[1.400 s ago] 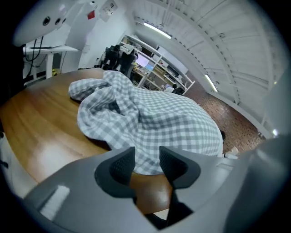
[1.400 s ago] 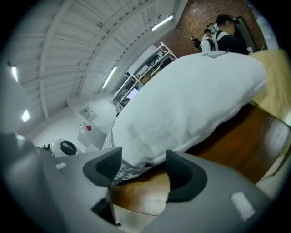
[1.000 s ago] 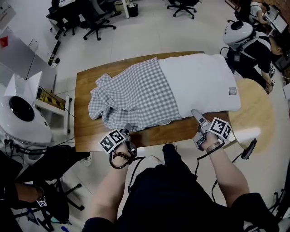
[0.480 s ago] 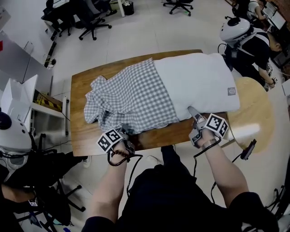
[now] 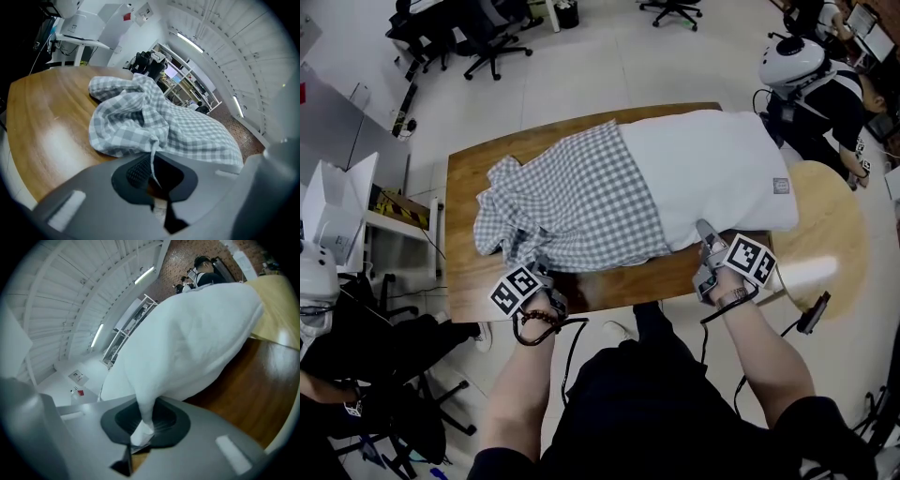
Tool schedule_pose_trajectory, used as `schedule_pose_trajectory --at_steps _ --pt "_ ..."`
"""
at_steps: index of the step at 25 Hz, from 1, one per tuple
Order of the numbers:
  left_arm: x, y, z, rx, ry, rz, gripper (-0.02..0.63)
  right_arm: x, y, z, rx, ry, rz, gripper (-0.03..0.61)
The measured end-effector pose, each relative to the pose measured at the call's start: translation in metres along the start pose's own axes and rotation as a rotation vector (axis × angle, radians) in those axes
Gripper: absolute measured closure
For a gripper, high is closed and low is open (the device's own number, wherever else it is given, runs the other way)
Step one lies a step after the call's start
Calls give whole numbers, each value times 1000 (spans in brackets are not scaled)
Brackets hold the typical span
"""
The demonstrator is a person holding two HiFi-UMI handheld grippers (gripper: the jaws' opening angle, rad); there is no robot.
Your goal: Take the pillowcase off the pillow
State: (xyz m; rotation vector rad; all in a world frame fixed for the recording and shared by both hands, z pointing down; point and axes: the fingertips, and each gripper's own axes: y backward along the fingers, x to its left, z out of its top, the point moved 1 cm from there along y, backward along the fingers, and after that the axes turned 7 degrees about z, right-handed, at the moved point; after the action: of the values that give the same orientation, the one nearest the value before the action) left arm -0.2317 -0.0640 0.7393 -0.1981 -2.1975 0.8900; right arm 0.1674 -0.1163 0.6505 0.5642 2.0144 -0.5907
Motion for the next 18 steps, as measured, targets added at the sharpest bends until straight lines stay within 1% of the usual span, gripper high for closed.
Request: schedule_pose_trajectory --at_steps 6,11,14,18 --pt "17 18 38 -72 19 36 607 7 2 11 -10 48 5 554" --pt "43 38 73 -136 48 64 607 12 5 17 -22 72 2 555" --pt "62 51 90 -163 61 91 607 14 10 22 -31 80 -9 555" --pt "77 65 110 -189 56 121 607 11 18 29 -38 86 -26 555"
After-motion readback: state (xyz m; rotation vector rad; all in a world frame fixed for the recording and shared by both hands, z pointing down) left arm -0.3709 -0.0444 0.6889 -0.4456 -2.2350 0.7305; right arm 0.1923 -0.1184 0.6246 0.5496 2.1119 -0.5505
